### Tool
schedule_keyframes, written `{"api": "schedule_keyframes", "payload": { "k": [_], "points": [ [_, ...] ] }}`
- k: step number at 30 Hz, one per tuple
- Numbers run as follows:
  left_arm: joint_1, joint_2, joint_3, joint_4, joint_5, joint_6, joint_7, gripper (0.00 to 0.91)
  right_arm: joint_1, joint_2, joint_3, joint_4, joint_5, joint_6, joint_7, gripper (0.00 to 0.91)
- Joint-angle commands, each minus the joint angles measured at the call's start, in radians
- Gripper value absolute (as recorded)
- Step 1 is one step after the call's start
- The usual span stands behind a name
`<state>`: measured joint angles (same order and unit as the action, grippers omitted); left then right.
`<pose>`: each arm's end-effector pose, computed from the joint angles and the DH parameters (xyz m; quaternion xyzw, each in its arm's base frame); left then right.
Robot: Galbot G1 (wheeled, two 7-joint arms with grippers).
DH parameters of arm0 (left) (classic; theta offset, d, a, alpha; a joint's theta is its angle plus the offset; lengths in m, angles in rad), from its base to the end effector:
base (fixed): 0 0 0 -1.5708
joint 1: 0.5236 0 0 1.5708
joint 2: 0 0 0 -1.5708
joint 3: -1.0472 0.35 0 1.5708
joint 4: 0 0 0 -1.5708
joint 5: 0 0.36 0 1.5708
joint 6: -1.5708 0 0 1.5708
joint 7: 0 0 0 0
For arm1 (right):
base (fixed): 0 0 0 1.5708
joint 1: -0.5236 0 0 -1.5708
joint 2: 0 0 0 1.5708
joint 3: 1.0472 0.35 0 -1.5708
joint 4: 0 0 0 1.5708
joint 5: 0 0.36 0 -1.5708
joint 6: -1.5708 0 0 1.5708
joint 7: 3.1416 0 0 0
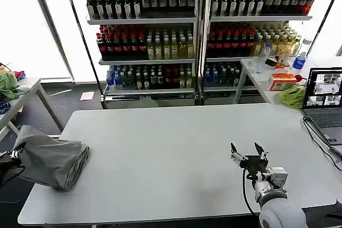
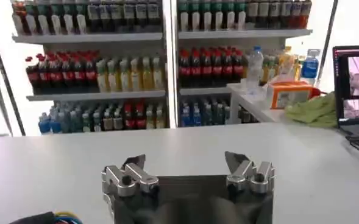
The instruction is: Fold and organize the clothes.
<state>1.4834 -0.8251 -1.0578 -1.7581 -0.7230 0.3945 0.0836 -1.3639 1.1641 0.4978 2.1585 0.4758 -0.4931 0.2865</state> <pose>0.2397 0.3243 -0.2063 0.0929 -0.9812 -0.0314 0.1664 0.2406 -0.0524 -0.2274 -0.0038 -0.9897 -0.0044 0.1430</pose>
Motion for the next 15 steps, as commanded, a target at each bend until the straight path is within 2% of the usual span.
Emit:
{"api": "schedule_keyframes", "payload": {
  "k": [1, 3, 6, 8, 15],
  "points": [
    [0.046, -0.033, 0.025, -0.139, 0.064, 0.008, -0.019, 0.000, -0.001, 0.004, 0.004, -0.006, -0.002, 0.001, 0.002, 0.907],
    [0.078, -0.057, 0.070, -0.219, 0.086, 0.027, -0.039, 0.000, -0.005, 0.007, 0.011, -0.010, -0.003, 0.002, 0.002, 0.907],
    [0.105, -0.085, 0.212, -0.401, 0.134, 0.058, -0.092, 0.000, -0.014, 0.013, 0.023, -0.010, -0.007, 0.002, 0.003, 0.907],
    [0.086, -0.091, 0.356, -0.482, 0.163, 0.089, -0.136, 0.000, -0.022, 0.018, 0.032, -0.007, -0.012, 0.002, 0.004, 0.907],
    [-0.078, -0.047, 0.710, -0.519, 0.064, 0.139, -0.226, 0.000, -0.053, 0.041, 0.039, -0.005, -0.038, 0.000, 0.004, 0.907]
  ]
}}
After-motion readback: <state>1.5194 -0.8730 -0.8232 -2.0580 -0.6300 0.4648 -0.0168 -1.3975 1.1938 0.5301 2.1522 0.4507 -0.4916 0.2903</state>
